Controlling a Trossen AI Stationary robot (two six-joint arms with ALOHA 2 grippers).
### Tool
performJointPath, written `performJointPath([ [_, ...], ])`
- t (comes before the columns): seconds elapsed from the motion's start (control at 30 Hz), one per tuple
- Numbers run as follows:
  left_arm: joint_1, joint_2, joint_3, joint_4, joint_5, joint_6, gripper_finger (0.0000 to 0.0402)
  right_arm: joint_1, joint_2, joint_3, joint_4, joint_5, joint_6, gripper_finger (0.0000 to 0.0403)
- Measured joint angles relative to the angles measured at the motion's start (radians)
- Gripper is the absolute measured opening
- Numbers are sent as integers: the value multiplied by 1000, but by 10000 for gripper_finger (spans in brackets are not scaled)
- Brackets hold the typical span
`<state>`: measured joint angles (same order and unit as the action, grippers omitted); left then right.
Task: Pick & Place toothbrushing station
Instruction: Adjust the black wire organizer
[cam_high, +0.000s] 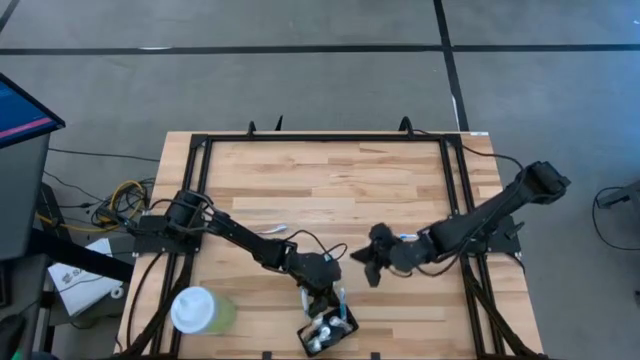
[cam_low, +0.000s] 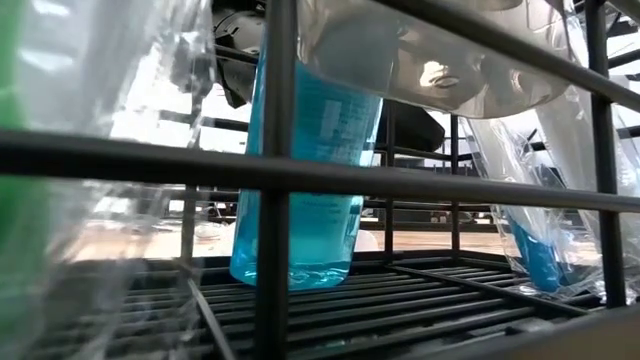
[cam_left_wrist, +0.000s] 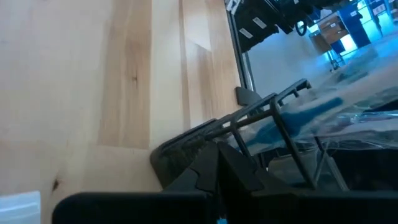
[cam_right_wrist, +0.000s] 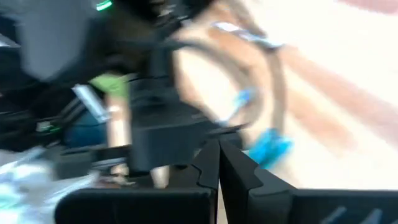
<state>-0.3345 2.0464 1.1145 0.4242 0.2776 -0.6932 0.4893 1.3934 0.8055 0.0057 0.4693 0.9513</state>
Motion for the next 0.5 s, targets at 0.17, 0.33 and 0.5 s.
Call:
performJointPath([
  [0.17, -6, 0, 0, 3, 33, -14, 0, -56, -121, 0, -253, -17, 0, 0],
  [0.33, -5, 0, 0, 19, 47, -14, 0, -121, -232, 0, -540, -121, 5, 0],
  [0.5, 3, 0, 0, 16, 46, -4, 0, -195, -282, 0, -883, -229, 18, 0],
])
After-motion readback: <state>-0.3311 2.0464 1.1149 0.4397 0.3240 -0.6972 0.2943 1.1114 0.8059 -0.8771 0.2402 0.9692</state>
